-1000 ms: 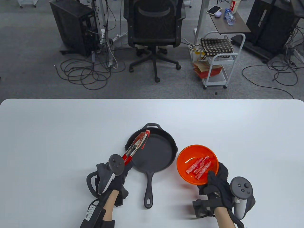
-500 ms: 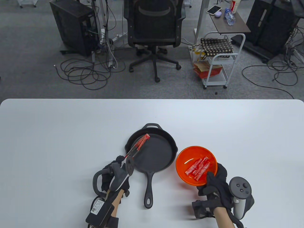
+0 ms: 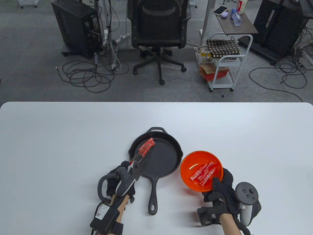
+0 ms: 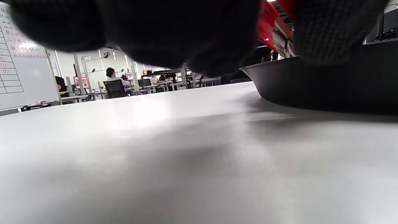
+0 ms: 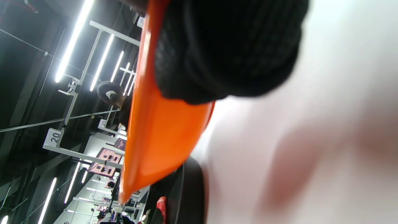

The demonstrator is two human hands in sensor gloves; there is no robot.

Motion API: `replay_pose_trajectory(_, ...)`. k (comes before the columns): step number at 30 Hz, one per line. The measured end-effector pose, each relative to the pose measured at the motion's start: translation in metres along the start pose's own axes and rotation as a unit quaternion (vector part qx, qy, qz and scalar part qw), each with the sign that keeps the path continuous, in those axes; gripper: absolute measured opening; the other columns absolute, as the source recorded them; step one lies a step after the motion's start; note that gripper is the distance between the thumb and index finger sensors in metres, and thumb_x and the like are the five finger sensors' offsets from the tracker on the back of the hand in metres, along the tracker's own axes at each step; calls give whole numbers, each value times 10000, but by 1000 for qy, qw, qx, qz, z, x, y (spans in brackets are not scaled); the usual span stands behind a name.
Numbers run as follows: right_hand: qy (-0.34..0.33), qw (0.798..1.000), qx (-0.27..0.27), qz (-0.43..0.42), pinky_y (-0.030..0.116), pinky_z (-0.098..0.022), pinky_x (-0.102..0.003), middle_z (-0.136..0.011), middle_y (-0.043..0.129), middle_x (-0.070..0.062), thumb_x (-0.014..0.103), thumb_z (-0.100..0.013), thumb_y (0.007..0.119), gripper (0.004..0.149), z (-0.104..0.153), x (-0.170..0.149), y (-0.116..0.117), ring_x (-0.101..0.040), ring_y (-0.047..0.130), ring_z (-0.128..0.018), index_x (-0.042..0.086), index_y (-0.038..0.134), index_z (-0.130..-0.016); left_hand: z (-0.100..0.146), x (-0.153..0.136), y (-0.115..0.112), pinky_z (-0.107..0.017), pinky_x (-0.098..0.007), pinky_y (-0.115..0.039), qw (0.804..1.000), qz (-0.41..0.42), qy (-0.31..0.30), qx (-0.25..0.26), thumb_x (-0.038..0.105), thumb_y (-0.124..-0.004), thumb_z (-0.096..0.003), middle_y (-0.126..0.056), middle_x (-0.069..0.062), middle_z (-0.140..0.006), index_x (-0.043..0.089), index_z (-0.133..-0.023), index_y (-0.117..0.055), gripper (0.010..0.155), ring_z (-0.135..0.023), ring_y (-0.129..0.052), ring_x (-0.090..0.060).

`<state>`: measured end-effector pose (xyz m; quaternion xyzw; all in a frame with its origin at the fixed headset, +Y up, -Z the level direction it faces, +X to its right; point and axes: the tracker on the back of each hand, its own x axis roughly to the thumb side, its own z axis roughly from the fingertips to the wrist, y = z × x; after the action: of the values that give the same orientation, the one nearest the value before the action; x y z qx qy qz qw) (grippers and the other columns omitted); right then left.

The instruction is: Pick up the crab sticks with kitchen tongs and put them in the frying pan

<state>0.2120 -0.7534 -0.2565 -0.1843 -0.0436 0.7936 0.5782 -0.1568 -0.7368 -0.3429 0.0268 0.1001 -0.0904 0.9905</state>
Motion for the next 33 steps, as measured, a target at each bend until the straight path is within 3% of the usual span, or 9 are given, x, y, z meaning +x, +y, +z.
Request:
replay_pose_trajectory(18, 0, 1000, 0, 0, 981, -122, -203, -1019, 591, -300, 196, -593, 594, 601, 0, 0, 0, -215, 1036, -299, 17, 308, -1090, 0, -6, 3, -240, -401, -893, 1000, 17, 4, -3, 759, -824, -341, -1039, 124, -428, 197, -868, -870, 772, -136, -1013, -88)
replay_pose_trajectory(25, -2, 1000, 0, -6, 981, -122, -204, -1019, 592, -300, 196, -593, 594, 600, 0, 0, 0, -215, 1036, -298, 17, 309, -1090, 12, -10, 24, -237, -404, -893, 997, 74, 0, 13, 760, -824, -343, -1041, 118, -433, 188, -876, -865, 782, -135, -1014, -92)
replay_pose_trajectory(33, -4, 1000, 2, -5, 981, -121, -205, -1018, 593, -300, 195, -593, 595, 600, 0, 0, 0, -216, 1036, -298, 17, 310, -1090, 38, 10, 57, -234, -406, -893, 990, 116, -59, 54, 759, -823, -348, -1042, 116, -433, 186, -877, -865, 781, -132, -1014, -93)
